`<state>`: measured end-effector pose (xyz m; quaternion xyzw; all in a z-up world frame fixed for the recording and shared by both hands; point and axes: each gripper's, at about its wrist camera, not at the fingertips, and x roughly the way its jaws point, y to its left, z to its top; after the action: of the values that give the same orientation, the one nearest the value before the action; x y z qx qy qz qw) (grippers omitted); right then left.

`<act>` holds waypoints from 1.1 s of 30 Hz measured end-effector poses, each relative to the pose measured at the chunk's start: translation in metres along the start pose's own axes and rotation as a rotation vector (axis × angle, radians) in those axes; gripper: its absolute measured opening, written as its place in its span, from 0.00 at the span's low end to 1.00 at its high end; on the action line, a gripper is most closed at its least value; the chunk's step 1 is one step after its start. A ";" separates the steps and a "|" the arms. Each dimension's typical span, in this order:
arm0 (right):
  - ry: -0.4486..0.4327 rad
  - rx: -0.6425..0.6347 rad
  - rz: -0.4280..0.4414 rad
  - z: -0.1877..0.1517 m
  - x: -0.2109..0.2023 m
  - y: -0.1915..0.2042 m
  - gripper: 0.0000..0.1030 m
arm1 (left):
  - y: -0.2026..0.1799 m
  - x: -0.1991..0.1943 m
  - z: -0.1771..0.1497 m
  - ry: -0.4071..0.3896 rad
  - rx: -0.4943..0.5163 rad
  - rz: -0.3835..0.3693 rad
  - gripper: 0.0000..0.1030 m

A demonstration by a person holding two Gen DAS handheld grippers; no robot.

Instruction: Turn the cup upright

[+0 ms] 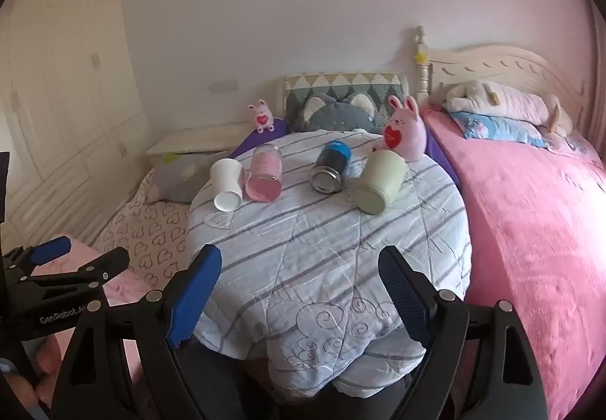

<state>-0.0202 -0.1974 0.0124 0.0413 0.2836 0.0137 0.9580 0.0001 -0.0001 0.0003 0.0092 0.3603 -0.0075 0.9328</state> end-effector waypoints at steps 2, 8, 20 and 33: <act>-0.003 0.003 0.008 0.000 0.001 0.005 0.84 | -0.001 0.000 0.001 -0.003 0.004 0.002 1.00; 0.050 -0.008 0.097 0.018 0.023 -0.007 0.84 | -0.005 0.007 0.019 0.027 -0.020 0.054 1.00; 0.072 0.018 0.077 0.020 0.038 -0.015 0.84 | -0.021 0.005 0.016 0.017 -0.006 0.082 1.00; 0.067 0.035 0.055 0.017 0.034 -0.024 0.84 | -0.032 0.007 0.014 0.020 0.015 0.071 1.00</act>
<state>0.0175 -0.2207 0.0061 0.0655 0.3143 0.0363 0.9464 0.0140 -0.0321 0.0056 0.0290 0.3689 0.0229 0.9287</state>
